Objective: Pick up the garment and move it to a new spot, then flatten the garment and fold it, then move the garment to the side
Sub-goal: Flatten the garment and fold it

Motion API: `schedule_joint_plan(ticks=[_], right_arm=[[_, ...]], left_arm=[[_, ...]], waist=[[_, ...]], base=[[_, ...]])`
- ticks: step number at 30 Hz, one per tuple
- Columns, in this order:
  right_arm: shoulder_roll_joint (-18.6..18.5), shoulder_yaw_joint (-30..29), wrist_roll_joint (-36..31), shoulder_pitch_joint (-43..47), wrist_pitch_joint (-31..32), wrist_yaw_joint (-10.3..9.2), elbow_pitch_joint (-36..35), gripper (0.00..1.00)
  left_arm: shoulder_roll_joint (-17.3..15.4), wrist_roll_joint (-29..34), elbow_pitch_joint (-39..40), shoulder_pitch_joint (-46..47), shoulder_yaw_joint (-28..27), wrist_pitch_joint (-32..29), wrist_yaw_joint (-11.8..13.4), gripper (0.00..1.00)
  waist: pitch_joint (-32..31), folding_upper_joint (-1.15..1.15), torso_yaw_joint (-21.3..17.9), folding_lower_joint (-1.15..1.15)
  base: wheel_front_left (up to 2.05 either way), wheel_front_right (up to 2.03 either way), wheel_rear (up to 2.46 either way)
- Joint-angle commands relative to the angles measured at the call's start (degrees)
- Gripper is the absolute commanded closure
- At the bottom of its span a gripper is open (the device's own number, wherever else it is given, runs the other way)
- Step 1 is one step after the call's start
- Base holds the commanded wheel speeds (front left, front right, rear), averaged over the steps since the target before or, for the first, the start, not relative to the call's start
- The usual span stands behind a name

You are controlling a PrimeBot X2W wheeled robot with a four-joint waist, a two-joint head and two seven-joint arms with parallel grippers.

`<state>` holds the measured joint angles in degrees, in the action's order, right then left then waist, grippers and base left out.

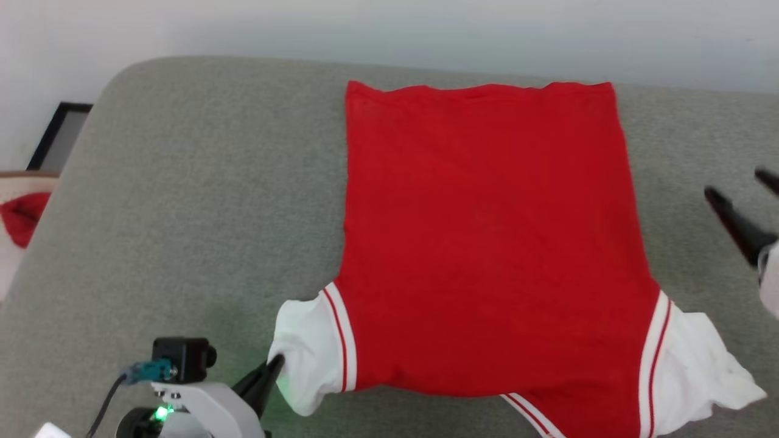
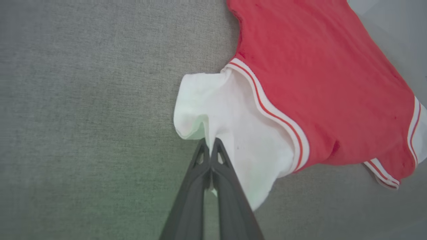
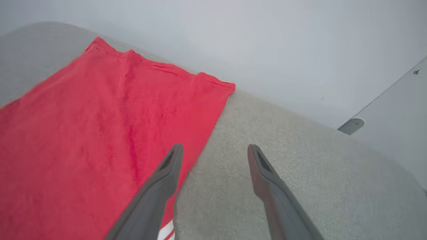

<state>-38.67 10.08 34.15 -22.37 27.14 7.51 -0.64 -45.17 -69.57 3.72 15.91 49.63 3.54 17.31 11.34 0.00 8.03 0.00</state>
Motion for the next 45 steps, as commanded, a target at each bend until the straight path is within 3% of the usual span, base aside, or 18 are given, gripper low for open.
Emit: schedule_joint_plan(ticks=[1, 7, 23, 31, 41, 42, 43, 45], right_arm=[[0.8, -0.4, -1.5, -2.0, -0.4, -0.04, 1.0, 0.0], [4.6, -2.2, -5.9, -13.9, -1.0, -0.04, 11.0, 0.0], [3.0, 0.1, -10.1, -38.9, 8.6, -0.04, 40.8, 0.0], [3.4, -4.5, -15.2, -46.0, 12.6, -0.04, 53.1, 0.0], [6.3, -13.7, -23.5, -49.4, 19.0, 0.01, 67.9, 0.0], [6.4, -14.1, -24.3, -49.3, 20.1, 0.01, 69.1, 0.67], [6.6, -14.4, -25.2, -49.4, 21.1, 0.01, 70.0, 1.0], [6.9, -14.2, -26.3, -49.4, 21.8, 0.01, 70.4, 1.0]], left_arm=[[0.5, 0.5, -0.2, 0.8, 0.1, -0.1, -0.5, 1.0], [2.9, 1.6, -1.6, 4.1, 0.9, -0.8, -2.4, 1.0], [13.4, 5.2, -8.5, 14.0, 4.4, -0.7, -10.8, 1.0], [17.6, 5.7, -12.6, 16.0, 5.7, 0.3, -14.4, 1.0], [19.9, 5.6, -17.3, 17.1, 6.3, 1.1, -16.9, 1.0], [20.0, 5.5, -17.7, 17.2, 6.3, 1.2, -17.0, 1.0], [20.0, 5.4, -18.0, 17.3, 6.2, 1.3, -17.1, 1.0], [20.1, 5.3, -18.3, 17.4, 6.1, 1.3, -17.2, 1.0]], waist=[[1.3, 0.0, 1.4, 0.0], [4.6, 0.0, 5.7, 0.0], [15.3, 0.0, 18.0, 0.0], [19.1, 0.0, 21.7, 0.0], [21.0, 0.0, 23.5, 0.0], [21.0, 0.0, 23.5, 0.0], [21.0, 0.0, 23.4, 0.0], [21.0, 0.0, 23.3, 0.0]], base=[[0.0, 0.0, 0.0], [0.0, 0.0, 0.0], [0.0, 0.0, 0.0], [0.0, 0.0, 0.0], [0.0, 0.0, 0.0], [0.0, 0.0, 0.0], [0.0, 0.0, 0.0], [0.0, 0.0, 0.0]])
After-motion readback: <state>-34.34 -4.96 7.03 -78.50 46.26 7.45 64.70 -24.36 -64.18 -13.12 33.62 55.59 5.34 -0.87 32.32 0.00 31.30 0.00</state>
